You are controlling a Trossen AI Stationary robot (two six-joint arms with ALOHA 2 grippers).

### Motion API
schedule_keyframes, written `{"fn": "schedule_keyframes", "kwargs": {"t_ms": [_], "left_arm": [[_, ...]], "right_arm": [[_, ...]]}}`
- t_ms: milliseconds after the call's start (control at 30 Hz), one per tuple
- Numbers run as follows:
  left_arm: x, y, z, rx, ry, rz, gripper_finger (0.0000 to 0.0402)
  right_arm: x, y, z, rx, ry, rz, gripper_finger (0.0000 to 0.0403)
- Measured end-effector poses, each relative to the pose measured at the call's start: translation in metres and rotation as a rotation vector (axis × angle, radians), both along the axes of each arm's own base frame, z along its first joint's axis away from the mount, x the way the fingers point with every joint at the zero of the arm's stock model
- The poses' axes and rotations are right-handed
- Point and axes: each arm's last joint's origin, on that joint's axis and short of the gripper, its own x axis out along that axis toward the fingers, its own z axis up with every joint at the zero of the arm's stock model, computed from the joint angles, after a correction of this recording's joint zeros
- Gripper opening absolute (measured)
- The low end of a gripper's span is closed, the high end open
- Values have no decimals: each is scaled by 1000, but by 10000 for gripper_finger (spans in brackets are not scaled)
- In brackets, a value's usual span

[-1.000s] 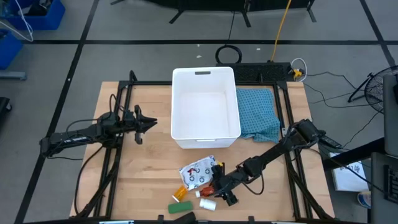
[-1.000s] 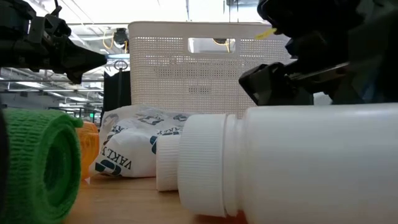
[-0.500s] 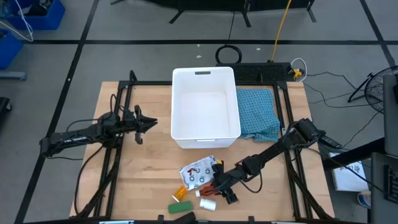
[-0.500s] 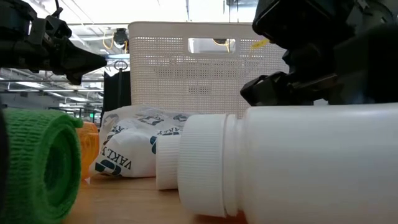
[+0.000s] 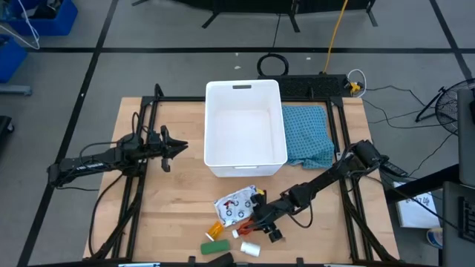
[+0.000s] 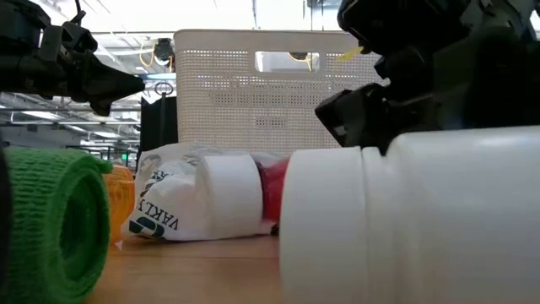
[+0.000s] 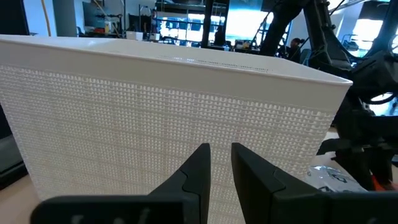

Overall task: Pick & place medical supplies in basket/bin
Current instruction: Put the red medicine bottle into the white bin

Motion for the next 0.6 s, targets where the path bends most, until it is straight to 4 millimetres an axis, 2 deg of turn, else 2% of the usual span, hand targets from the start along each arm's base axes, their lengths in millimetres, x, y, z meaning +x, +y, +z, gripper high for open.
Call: {"fn": "schedule_keyframes", "kwargs": {"t_ms": [133, 300, 400, 600], "left_arm": [[0, 0, 0, 0, 1, 0, 67], [0, 0, 0, 0, 1, 0, 67], [0, 0, 0, 0, 1, 0, 67], [0, 0, 0, 0, 1, 0, 67]], "right_arm": [[-1, -5, 25, 4, -78, 16, 164], [-14, -12, 83, -3, -265, 72, 148], [-30, -23, 119, -36, -347, 102, 150], [-74, -58, 179, -87, -440, 16, 156]]}}
